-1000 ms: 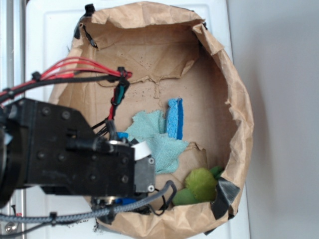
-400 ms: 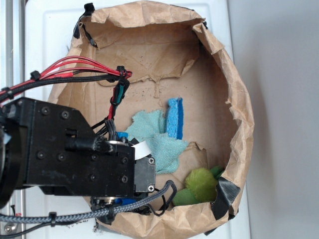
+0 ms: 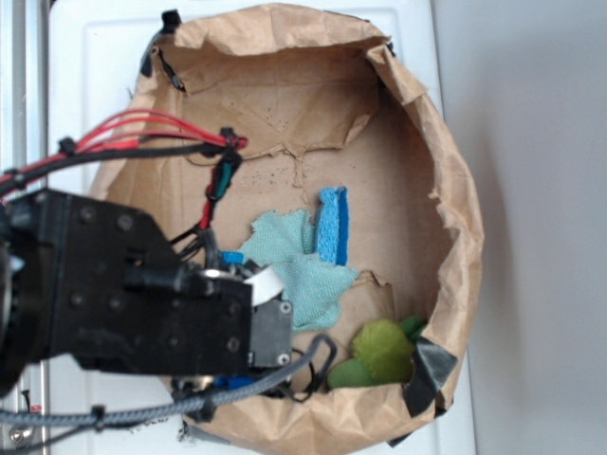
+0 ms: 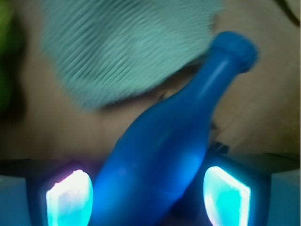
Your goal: Grab the blue bottle.
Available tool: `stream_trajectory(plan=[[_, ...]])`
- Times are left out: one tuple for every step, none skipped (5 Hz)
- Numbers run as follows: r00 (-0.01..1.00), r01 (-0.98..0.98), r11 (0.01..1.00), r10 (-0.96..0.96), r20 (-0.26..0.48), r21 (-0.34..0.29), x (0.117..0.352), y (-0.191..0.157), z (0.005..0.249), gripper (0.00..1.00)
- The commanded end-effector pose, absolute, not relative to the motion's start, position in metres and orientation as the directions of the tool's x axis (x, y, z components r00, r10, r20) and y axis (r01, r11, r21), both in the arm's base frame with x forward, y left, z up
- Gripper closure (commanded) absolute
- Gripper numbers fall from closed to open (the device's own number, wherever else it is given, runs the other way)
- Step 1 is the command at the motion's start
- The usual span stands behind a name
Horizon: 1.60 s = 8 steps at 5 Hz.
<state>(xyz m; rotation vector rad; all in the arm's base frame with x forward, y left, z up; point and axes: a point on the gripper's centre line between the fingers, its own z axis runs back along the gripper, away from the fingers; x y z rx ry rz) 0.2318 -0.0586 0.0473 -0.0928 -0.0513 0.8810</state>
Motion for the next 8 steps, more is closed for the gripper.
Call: stream_trajectory(plan=[[0.635, -0.763, 0.636, 0.771, 0.052, -0.116, 0.198, -0.059, 0.041, 0.00], [0.690, -0.717, 0.694, 0.720, 0.071, -0.073, 0.197, -0.062, 0.028, 0.00], [0.700, -0.709, 0.703, 0.711, 0.070, -0.058, 0.192, -0.060, 0.025, 0.00], [0.700, -0.710, 0.703, 0.711, 0.060, -0.048, 0.214, -0.064, 0.022, 0.00], [0.710, -0.701, 0.713, 0.701, 0.067, -0.030, 0.215, -0.066, 0.017, 0.00], [0.708, -0.703, 0.711, 0.703, 0.070, -0.034, 0.210, -0.064, 0.019, 1.00], [0.720, -0.690, 0.723, 0.691, 0.063, -0.039, 0.208, -0.063, 0.025, 1.00], [0.730, -0.680, 0.731, 0.682, 0.036, -0.063, 0.211, -0.059, 0.036, 1.00]])
